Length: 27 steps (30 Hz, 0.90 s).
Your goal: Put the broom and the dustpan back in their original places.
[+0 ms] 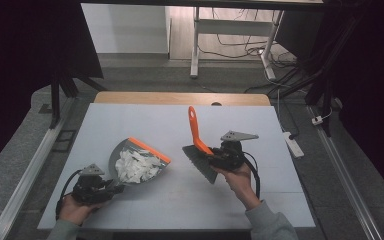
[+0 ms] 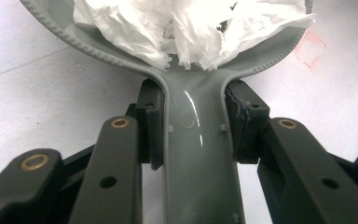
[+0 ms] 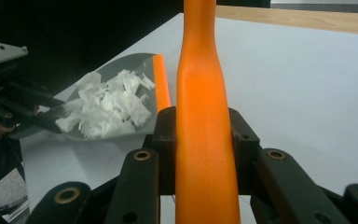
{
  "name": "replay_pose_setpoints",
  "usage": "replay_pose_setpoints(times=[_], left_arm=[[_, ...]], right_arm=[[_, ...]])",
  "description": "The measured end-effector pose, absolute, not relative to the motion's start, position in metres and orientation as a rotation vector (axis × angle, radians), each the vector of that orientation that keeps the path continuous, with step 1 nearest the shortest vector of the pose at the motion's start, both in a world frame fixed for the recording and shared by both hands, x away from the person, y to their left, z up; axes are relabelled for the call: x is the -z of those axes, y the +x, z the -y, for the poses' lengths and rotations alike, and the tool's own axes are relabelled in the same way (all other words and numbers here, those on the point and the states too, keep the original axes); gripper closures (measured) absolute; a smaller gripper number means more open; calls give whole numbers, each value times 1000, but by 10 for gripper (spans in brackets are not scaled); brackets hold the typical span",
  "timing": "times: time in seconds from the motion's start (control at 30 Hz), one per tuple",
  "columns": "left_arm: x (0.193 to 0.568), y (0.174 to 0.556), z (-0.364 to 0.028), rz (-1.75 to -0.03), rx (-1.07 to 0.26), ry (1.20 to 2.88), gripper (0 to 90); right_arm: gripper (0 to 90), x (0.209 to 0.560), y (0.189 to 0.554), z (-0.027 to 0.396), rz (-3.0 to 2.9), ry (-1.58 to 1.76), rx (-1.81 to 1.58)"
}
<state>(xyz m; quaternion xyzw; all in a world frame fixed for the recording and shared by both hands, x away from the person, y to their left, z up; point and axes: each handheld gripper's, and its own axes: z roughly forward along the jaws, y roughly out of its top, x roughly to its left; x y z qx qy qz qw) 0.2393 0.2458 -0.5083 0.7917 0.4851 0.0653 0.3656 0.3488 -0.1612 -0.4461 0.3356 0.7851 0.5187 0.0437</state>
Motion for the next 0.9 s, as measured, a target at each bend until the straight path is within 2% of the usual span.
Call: replay_pose_setpoints(times=[0.9], left_arm=[[509,239,-237,-1464,-298,1902,620]], right_arm=[[705,467,332,238,-2396,1138,-1495]])
